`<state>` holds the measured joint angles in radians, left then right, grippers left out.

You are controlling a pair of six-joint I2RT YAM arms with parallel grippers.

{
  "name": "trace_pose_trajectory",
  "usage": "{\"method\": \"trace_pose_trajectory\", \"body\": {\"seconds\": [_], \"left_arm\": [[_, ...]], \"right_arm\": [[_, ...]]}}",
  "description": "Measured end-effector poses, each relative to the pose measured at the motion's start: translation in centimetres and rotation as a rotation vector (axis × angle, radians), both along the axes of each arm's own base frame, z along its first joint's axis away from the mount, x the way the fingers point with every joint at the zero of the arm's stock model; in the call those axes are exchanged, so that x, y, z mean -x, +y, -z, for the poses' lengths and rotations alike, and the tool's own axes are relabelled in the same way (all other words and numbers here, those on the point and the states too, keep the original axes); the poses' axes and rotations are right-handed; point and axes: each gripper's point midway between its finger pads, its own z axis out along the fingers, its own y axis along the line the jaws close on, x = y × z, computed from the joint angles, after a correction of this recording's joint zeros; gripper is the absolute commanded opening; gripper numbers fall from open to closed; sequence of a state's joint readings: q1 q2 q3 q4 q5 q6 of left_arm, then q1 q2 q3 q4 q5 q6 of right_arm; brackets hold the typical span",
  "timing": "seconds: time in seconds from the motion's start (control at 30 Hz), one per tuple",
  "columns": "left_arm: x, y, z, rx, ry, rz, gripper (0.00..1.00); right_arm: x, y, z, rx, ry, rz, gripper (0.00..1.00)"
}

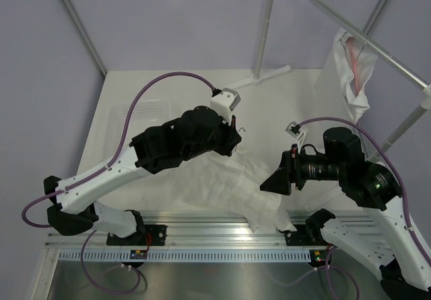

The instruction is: Remove the skirt from the hanger

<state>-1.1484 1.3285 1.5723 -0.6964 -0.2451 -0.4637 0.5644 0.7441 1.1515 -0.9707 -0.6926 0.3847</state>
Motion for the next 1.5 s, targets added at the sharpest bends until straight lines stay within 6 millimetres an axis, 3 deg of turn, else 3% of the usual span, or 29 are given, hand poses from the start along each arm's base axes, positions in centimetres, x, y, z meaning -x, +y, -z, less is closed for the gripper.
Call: {"method": "trace_pose_trajectory", "body": {"seconds": [0.13, 0.3, 0.5, 0.63, 0.83, 0.93, 1.07, 1.13, 1.17, 1.23, 1.33, 1.5], "left_arm": [[-1.3, 0.2, -2.5, -0.014, -0.04, -0.057, 0.0], [-2.2, 1.2, -5.1, -0.013, -0.088, -0.112, 0.0], [-3.1, 1.5, -6.3, -0.031, -0.116, -0.154, 0.0], [-3.5, 1.8, -6.0, -0.064, -0.117, -0.183, 0.0], [-4.2, 2.5, -7.4, -0.064, -0.125, -0.249, 0.0], [-4.5, 2.8, -8.7, -0.04, -0.13, -0.283, 0.0], [-4.7, 3.1, -9.5, -0.02, -0.131, -0.309, 0.0], [-4.8, 3.1, -9.4, -0.023, -0.129, -0.315, 0.0], [-4.9, 3.2, -9.3, -0.026, -0.127, -0.318, 0.0], [-5.0, 3.2, -9.2, -0.029, -0.124, -0.322, 0.0], [-5.1, 3.3, -9.1, -0.032, -0.123, -0.326, 0.0], [-5.4, 3.5, -9.1, -0.027, -0.118, -0.336, 0.0]], "right_arm": [[-0.5, -0.2, -0.9, 0.0, -0.049, 0.018, 0.99], [-1.1, -0.6, -0.5, 0.032, -0.063, 0.055, 0.99], [-2.1, -1.7, 0.1, 0.091, -0.095, 0.131, 0.95], [-2.5, -2.5, -0.1, 0.104, -0.146, 0.179, 0.75], [-2.9, -3.1, -0.8, 0.088, -0.209, 0.226, 0.57], [-3.4, -2.9, -0.2, 0.092, -0.205, 0.23, 0.48], [-4.0, -2.7, 0.8, 0.108, -0.189, 0.241, 0.44], [-4.1, -2.7, 1.0, 0.109, -0.187, 0.243, 0.32], [-4.2, -2.7, 1.0, 0.11, -0.188, 0.244, 0.18], [-4.3, -2.7, 1.0, 0.108, -0.191, 0.249, 0.06], [-4.4, -2.9, 0.9, 0.109, -0.193, 0.266, 0.0], [-4.1, -3.7, 0.4, 0.098, -0.218, 0.308, 0.0]]}}
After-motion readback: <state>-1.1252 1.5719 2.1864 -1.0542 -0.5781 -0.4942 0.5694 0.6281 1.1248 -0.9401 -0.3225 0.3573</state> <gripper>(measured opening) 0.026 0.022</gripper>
